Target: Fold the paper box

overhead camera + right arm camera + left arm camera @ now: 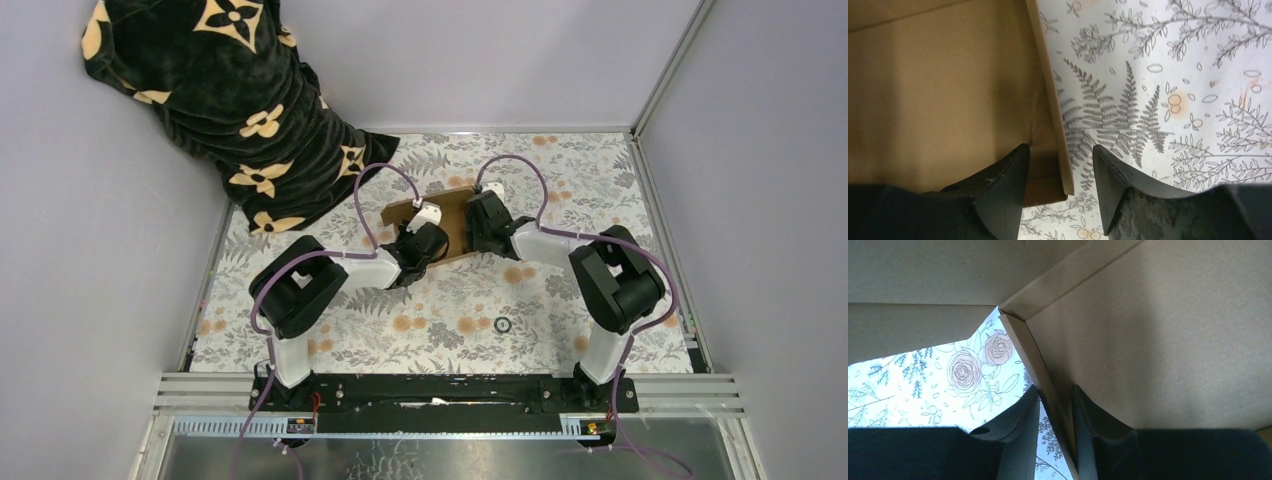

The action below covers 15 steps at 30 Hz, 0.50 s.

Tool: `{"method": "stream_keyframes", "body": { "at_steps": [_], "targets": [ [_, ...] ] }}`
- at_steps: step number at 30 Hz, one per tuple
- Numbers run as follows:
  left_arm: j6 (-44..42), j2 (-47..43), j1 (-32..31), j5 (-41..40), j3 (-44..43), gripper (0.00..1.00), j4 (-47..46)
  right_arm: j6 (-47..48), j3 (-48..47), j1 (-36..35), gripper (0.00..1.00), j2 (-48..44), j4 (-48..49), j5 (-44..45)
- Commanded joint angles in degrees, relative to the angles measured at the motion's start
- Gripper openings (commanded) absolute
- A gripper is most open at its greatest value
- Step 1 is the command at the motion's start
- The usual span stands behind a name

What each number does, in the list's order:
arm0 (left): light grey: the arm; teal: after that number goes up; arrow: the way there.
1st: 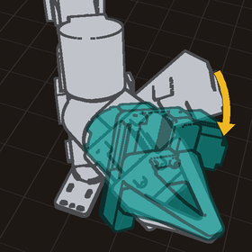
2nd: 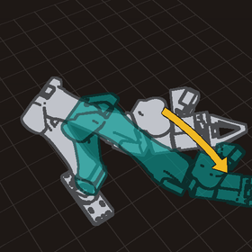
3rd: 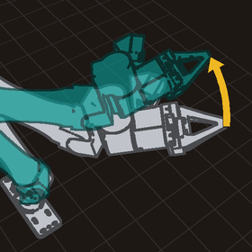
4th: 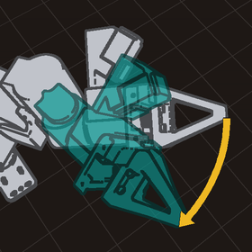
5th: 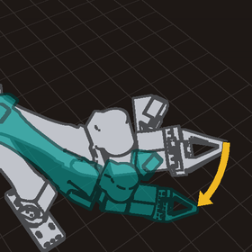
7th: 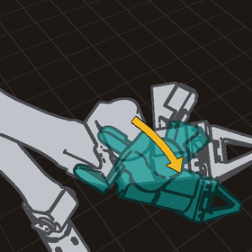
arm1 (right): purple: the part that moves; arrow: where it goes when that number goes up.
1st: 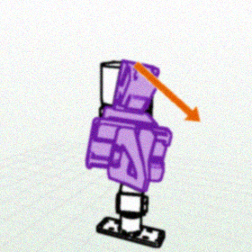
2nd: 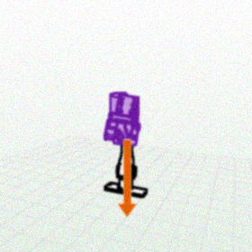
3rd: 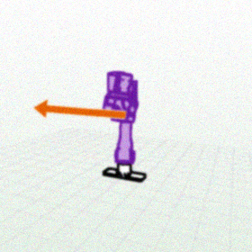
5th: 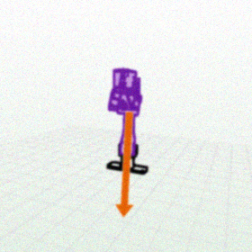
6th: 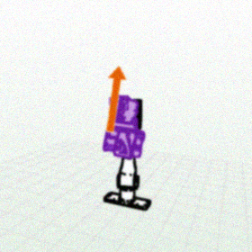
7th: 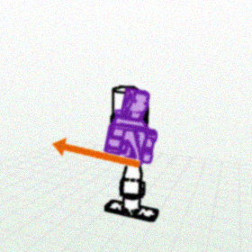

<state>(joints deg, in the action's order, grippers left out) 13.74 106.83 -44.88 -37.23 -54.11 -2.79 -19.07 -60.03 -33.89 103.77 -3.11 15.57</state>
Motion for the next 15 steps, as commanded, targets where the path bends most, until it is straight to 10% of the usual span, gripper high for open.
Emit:
{"method": "stream_keyframes", "body": {
  "at_steps": [1,15],
  "targets": [
    [-1.9,0.8,-0.9,12.0,0.8,0.35,-1.8,2.7,5.5,-0.3,0.57,-5.1,8.7,-6.2],
    [-4.4,-0.1,1.2,17.6,-0.3,0.36,0.4,3.7,15.1,-0.3,0.64,-19.7,14.6,-4.3]
  ]
}}
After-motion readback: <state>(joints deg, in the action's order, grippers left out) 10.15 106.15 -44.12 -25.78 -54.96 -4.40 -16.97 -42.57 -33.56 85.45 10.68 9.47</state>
